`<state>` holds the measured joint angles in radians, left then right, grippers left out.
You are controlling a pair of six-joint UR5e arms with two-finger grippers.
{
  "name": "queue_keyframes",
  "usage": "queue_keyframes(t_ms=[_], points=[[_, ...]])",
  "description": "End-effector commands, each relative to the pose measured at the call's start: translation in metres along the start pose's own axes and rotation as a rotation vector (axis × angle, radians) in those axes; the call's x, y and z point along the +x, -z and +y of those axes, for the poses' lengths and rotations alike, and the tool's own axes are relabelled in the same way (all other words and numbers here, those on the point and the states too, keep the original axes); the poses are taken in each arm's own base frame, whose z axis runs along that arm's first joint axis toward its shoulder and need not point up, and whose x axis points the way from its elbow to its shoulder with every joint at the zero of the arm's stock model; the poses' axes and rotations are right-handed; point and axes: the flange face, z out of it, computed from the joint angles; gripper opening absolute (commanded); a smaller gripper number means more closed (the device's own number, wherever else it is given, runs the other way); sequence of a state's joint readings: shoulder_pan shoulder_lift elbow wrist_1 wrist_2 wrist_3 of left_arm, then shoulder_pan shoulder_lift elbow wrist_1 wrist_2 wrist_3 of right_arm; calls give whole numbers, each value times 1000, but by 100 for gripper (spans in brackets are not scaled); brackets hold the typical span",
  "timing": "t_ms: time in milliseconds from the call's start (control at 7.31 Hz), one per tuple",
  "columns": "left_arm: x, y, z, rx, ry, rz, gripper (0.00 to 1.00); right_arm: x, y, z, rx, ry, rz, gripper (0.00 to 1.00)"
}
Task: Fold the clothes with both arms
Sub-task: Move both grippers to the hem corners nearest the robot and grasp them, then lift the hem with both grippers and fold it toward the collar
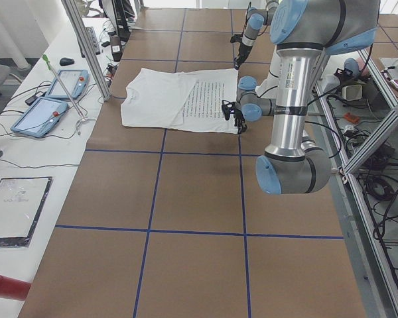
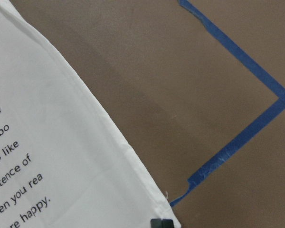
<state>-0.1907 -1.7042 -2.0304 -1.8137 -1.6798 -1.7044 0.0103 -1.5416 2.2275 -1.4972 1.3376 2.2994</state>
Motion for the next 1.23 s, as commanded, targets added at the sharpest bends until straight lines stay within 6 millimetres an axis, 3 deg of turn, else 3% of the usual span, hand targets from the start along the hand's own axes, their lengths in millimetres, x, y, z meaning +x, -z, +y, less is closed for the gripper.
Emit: queue_keyframes(t_ms=[0, 137, 274, 410, 547, 1095], points=[[-1, -8, 1, 1, -4, -14, 60, 0, 0, 0, -1, 1, 1, 0], [-3, -11, 0, 8, -5, -19, 60, 1, -1, 0, 0, 1, 2, 0], [-2, -12, 0, 8, -3, -21, 54, 1, -1, 0, 0, 1, 2, 0], [-2, -11, 0, 9, -2, -19, 30, 1, -1, 0, 0, 1, 2, 0], [-1, -11, -1, 10, -3, -17, 0, 1, -1, 0, 0, 1, 2, 0], [3, 3, -6, 22, 3, 10, 0, 1, -1, 2, -1, 3, 3, 0]])
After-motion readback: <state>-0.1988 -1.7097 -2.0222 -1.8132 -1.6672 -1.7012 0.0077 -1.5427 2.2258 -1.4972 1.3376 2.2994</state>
